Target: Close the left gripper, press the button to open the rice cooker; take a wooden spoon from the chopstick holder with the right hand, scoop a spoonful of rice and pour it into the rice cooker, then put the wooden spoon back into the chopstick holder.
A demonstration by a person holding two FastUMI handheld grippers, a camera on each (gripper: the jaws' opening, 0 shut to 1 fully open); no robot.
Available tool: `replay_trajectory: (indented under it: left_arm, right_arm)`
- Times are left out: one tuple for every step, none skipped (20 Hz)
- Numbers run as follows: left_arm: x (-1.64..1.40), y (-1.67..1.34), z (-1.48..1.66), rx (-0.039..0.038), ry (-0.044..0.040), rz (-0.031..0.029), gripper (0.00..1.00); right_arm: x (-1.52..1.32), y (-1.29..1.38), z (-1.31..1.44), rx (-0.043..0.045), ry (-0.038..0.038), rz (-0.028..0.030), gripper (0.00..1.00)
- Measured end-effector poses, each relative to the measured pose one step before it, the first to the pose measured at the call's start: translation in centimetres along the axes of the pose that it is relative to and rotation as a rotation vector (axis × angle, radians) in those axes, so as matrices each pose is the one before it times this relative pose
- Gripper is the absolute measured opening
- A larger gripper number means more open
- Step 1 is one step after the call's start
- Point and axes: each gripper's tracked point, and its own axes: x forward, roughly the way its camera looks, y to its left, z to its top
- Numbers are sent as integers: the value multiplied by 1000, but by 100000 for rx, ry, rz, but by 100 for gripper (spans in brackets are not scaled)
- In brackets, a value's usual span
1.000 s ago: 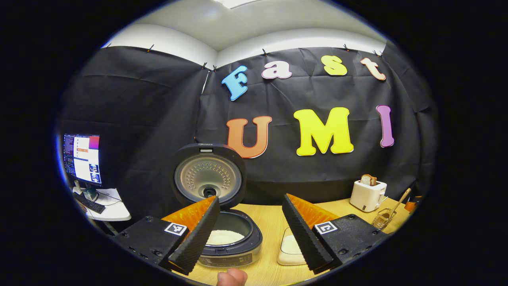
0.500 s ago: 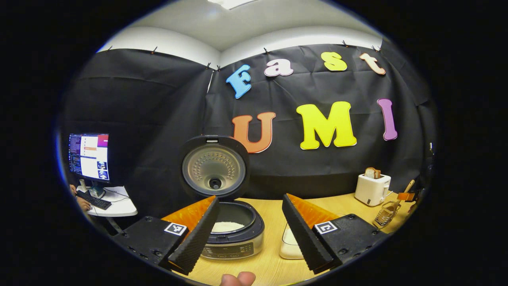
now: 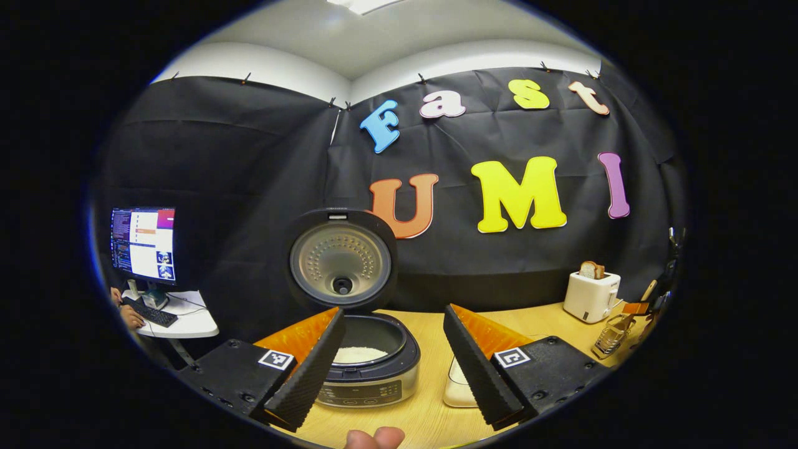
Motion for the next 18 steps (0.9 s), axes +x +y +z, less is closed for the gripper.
replay_trajectory:
  left_arm:
    - [4, -178, -429, -1144, 1480, -336, 100]
    - [-1, -231, -137, -1815, 8, -778, 100]
    - [69, -210, -94, -1772, -267, -1009, 100]
    - [23, -45, -285, -1123, 236, -410, 100]
    - [46, -13, -142, -387, 124, -206, 100]
    - [-26, 105, -142, -226, -247, -268, 100]
    - [56, -186, -42, -167, -581, -1285, 100]
    - [50, -227, -44, 71, -501, -1295, 100]
    - [5, 96, -152, 154, -267, -364, 100]
    - [19, 152, -160, 395, -320, -264, 100]
    - [43, 63, -168, 5, -390, -510, 100]
    - [-21, 14, -99, -264, -114, -576, 100]
    - [83, 4, -176, -638, -226, -712, 100]
    - [149, -37, -222, -446, 52, -1432, 94]
    - [121, 295, -217, 189, 374, -657, 100]
    - [-169, 480, -112, 559, 171, 268, 100]
    - [-12, 409, -18, 493, -558, 64, 100]
    - [55, 350, 180, 340, -186, -106, 100]
  right_arm:
    - [-191, 148, 231, -196, -214, 22, 19]
    - [-121, 611, 59, 1011, -501, 2174, 19]
    - [-361, 482, 439, -94, -768, -217, 13]
    - [320, -9, 44, -2995, -590, -959, 8]
    - [37, 307, 18, -2981, -530, -584, 8]
    - [-184, 311, 274, -2661, -578, -879, 10]
    - [-112, 387, 591, -2063, -1193, -349, 8]
    - [-322, 376, 882, -1946, -1794, -580, 8]
    - [-96, 229, 924, -1895, -1984, -690, 8]
    - [-261, 276, 821, -1533, -1771, -679, 8]
    - [-82, 413, 965, -1378, -1779, -361, 10]
    - [-256, 388, 917, -1627, -1443, -385, 10]
    - [-80, 404, 1295, -1308, -2583, -945, 8]
    - [-405, 338, 951, -1505, -1830, -921, 1]
    - [-28, 895, 1180, -1320, -1089, 375, 0]
    - [-436, 1184, 1032, -71, -1367, 1639, 1]
    - [-325, 1558, 1193, 61, -1180, 2153, 0]
    - [-143, 1536, 673, -838, -694, 1971, 0]
